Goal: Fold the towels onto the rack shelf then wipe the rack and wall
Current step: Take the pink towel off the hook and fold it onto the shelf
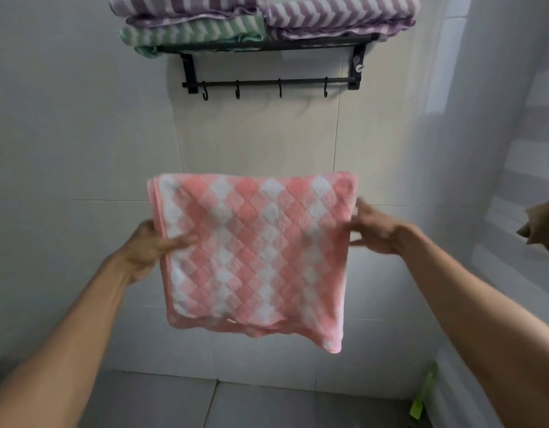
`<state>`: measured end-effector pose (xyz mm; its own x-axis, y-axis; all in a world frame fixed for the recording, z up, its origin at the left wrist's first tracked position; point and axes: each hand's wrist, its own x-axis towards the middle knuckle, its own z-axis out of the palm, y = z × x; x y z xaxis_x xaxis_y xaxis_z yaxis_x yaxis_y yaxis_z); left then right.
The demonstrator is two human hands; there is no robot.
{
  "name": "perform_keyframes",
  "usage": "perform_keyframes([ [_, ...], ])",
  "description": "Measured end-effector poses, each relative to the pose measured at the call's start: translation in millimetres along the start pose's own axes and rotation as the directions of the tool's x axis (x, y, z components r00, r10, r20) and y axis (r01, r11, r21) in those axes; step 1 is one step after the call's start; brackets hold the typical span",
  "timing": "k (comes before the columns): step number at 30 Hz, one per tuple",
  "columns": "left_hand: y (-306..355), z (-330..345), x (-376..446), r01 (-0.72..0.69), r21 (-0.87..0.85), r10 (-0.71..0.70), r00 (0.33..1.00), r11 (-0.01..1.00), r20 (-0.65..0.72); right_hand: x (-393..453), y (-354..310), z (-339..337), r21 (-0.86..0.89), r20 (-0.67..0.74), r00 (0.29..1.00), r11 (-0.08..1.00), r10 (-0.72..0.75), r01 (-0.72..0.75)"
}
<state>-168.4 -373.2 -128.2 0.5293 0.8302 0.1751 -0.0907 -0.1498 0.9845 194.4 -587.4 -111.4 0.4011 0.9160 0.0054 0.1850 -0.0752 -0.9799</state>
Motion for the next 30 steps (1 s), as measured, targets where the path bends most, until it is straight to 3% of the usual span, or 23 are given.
perform_keyframes([
  [2,-30,10,-18,0.156,0.021,-0.155,0.987,0.987,-0.035,-6,39,20,-0.110,0.076,0.991,0.988,0.114,-0.105],
  [6,-49,2,-16,0.303,-0.043,-0.305,0.932,0.952,-0.196,-10,76,38,0.143,0.000,0.979,0.969,0.205,-0.203],
  [8,-41,-6,-12,0.371,-0.070,-0.376,0.923,0.926,-0.080,-14,74,40,0.281,0.112,0.960,0.919,0.255,-0.277],
  [10,-43,-5,-17,0.431,-0.005,-0.431,0.902,0.902,0.021,-18,78,46,0.281,0.189,0.944,0.906,0.270,-0.316],
  [14,-64,-7,-20,0.458,-0.079,-0.459,0.888,0.885,0.003,-23,86,52,0.398,0.151,0.963,0.878,0.223,-0.266],
  [16,-66,-11,-23,0.467,-0.101,-0.460,0.884,0.879,0.085,-24,93,51,0.443,0.192,0.959,0.853,0.210,-0.276],
  [19,-73,-13,-31,0.480,-0.015,-0.468,0.861,0.877,0.197,-23,109,51,0.408,0.183,0.933,0.840,0.309,-0.358],
  [22,-75,-5,-34,0.472,0.011,-0.470,0.876,0.882,0.108,-24,107,56,0.336,0.126,0.930,0.868,0.344,-0.366],
  [24,-57,2,-27,0.388,-0.010,-0.382,0.911,0.922,0.152,-21,76,54,0.267,0.114,0.954,0.917,0.276,-0.297],
  [26,-19,2,-14,0.178,-0.021,-0.169,0.962,0.984,0.213,-15,27,42,0.222,0.041,0.996,0.972,0.076,-0.084],
  [28,31,-2,-3,-0.089,-0.035,0.091,0.994,0.995,0.065,-13,-28,23,0.213,-0.098,0.980,0.958,-0.175,0.193],
  [30,74,-10,2,-0.286,-0.010,0.283,0.953,0.958,-0.112,-19,-67,4,0.155,-0.235,0.899,0.899,-0.369,0.410],
])
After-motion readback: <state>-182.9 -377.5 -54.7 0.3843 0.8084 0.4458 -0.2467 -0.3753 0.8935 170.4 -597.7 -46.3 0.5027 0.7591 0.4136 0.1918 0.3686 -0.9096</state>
